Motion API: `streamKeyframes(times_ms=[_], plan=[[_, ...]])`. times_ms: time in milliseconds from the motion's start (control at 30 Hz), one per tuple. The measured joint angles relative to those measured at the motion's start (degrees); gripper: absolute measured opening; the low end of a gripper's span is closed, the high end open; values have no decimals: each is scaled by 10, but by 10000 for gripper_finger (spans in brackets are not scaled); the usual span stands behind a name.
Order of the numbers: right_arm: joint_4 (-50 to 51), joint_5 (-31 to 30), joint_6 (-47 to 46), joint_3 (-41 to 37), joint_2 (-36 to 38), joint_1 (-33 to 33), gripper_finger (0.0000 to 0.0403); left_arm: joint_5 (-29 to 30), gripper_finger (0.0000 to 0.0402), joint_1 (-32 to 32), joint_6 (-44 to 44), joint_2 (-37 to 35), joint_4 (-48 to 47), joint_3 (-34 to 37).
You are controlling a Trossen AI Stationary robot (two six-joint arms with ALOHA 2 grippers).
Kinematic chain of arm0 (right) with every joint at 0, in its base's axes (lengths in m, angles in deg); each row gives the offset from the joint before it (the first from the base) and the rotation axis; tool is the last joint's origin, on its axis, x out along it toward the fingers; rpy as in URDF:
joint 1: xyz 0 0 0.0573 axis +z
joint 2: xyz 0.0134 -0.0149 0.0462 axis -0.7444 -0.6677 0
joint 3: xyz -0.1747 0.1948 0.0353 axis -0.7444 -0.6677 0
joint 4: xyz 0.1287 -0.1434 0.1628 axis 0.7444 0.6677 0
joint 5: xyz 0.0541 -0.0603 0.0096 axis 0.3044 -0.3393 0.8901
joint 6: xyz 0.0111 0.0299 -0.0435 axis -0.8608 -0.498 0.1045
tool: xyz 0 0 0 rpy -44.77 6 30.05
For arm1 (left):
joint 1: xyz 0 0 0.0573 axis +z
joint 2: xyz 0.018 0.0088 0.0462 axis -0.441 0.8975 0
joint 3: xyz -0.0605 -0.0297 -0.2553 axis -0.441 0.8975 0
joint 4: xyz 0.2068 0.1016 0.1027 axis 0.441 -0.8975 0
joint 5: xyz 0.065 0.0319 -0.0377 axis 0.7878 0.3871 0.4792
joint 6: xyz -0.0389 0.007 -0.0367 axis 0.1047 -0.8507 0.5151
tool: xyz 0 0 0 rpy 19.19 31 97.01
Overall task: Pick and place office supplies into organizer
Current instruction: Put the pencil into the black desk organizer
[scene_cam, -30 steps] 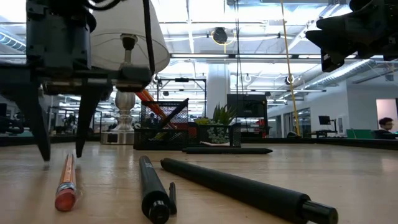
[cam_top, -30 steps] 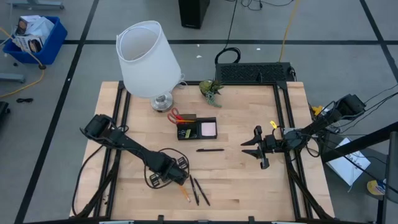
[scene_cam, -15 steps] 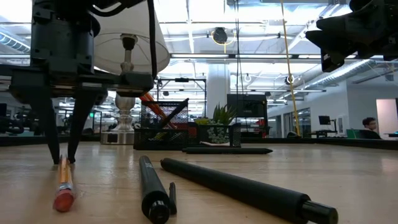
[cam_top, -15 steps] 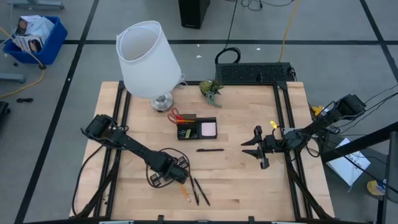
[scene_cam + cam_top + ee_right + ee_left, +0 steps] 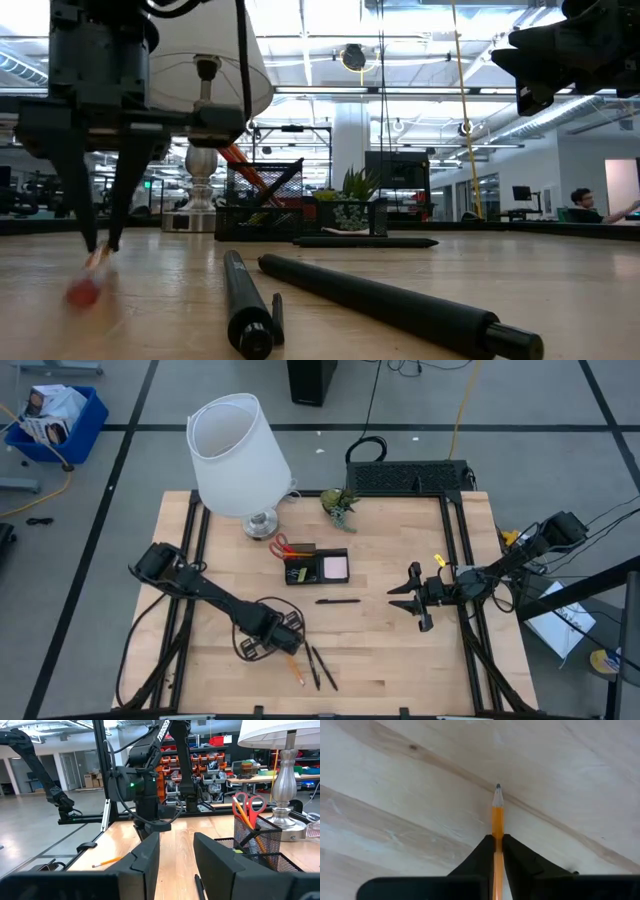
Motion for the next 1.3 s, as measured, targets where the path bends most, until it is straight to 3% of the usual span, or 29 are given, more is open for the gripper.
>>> streamKeyframes(times_ms=[367,600,767,900,1133,1300], plan=[[0,0,0,0,0,0,116,-2,2,1,-2,-8,-14,0],[0,0,0,0,0,0,116,19,23,1,-18,-15,3,-1],[0,0,0,0,0,0,116,17,31,-1,-113,-20,65,-2],[0,0,0,0,0,0,116,11,32,-12,-125,-20,79,-1],[0,0,0,0,0,0,116,-118,33,-16,-280,-65,114,-1],[1,0,0,0,0,0,116,-73,33,-33,-393,-87,147,-1]])
